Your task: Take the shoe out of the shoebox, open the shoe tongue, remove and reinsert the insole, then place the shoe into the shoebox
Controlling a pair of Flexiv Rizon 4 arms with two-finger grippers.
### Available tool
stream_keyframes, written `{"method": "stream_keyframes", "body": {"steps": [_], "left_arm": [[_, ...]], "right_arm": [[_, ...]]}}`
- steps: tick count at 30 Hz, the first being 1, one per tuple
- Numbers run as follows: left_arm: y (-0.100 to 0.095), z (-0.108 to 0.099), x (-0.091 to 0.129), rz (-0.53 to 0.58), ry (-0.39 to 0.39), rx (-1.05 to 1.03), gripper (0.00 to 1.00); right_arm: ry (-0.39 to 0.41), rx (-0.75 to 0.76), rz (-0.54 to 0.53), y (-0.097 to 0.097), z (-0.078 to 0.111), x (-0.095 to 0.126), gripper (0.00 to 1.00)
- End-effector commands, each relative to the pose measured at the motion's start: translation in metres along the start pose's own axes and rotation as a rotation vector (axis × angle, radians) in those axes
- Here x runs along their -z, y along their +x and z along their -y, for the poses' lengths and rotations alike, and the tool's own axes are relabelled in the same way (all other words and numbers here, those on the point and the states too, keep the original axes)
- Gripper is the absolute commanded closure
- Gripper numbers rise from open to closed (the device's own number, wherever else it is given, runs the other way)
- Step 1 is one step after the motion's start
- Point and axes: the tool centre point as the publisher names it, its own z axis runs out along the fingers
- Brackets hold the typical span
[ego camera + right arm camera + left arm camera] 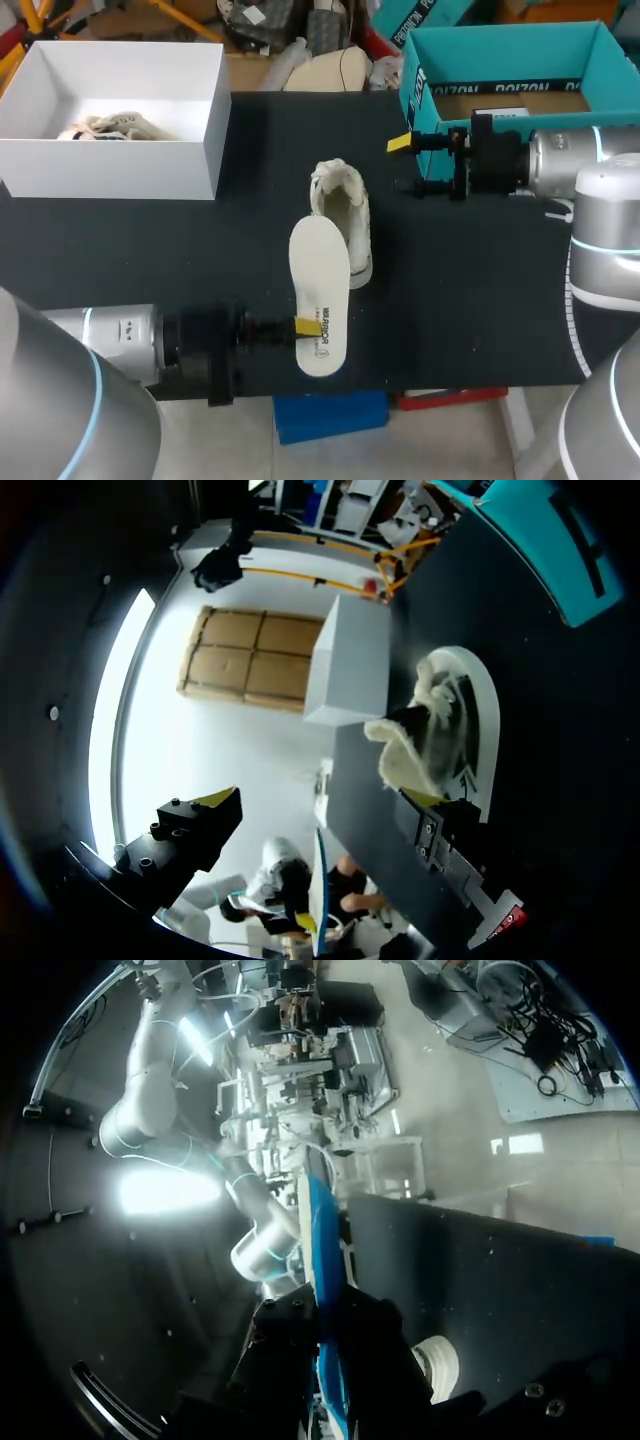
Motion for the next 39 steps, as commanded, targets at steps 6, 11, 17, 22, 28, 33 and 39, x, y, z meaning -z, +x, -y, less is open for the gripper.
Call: {"method": "stream_keyframes", "body": {"steps": [6,11,17,22,28,33,39], "left_arm": [[0.016,-0.068,-0.022,-0.005,0.039,-0.004,1.0],[0.018,-0.088,-0.028,0.011,0.053,-0.028,1.0],[0.021,-0.109,-0.038,0.015,0.051,-0.025,1.0],[0.017,-0.121,-0.043,0.037,0.047,-0.036,1.0],[0.014,-0.131,-0.044,0.071,0.045,-0.035,1.0],[0.014,-0.132,-0.043,0.073,0.046,-0.034,1.0],[0.014,-0.132,-0.043,0.073,0.046,-0.034,1.0]], "right_arm": [[-0.003,0.0,0.0,-0.001,0.001,-0.002,0.0],[-0.003,0.0,0.0,-0.001,0.001,-0.002,0.0],[-0.003,0.0,0.0,-0.001,0.001,-0.002,0.0],[-0.003,0.0,0.0,-0.001,0.001,-0.002,0.0],[-0.003,0.0,0.0,-0.001,0.001,-0.002,0.0],[-0.003,0.0,0.0,-0.001,0.001,-0.002,0.0],[0.02,0.002,0.003,0.0,0.001,-0.003,0.0]]}}
